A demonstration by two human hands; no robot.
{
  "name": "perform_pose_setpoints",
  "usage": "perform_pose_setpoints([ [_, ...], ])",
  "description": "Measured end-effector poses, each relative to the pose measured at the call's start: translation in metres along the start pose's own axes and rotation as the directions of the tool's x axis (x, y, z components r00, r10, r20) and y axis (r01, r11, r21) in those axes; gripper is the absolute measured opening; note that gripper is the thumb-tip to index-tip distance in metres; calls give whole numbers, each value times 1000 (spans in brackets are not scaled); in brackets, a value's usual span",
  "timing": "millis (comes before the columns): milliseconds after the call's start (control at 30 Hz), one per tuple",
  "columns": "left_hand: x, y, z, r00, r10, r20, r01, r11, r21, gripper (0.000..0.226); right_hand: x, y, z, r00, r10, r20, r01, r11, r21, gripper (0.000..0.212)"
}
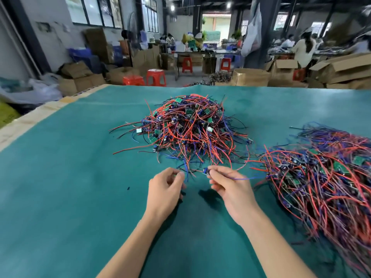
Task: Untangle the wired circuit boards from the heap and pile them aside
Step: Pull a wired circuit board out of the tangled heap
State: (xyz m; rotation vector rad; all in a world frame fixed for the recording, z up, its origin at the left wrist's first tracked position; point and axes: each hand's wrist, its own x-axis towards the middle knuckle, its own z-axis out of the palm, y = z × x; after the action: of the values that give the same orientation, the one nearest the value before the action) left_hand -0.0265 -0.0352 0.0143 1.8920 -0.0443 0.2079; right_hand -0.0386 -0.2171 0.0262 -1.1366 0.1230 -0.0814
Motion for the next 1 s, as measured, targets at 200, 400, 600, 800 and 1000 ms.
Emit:
perform_pose_setpoints([
  [200, 5, 20, 27, 934, -106, 342, 243, 890, -386, 20, 10, 7, -9, 997, 41, 70, -44, 998, 38, 14],
  [400, 15, 14, 22, 873, -67, 483, 408, 643, -648, 23, 18, 4, -16, 987, 93, 134, -109, 988, 114, 22],
  [600, 15, 19, 27, 787, -52, 615, 539, 543, -644, 9, 18, 0, -18, 981, 139, 135, -164, 967, 196, 16],
  [800, 11, 16, 36, 781, -33, 623, 498, 635, -590, 7, 14, 1, -21, 982, 93, 163, -117, 982, 147, 6],
  [1000, -3, 13, 47, 836, 33, 547, 312, 792, -524, 9, 10, -2, -32, 998, 7, 69, -7, 1000, -1, 14],
])
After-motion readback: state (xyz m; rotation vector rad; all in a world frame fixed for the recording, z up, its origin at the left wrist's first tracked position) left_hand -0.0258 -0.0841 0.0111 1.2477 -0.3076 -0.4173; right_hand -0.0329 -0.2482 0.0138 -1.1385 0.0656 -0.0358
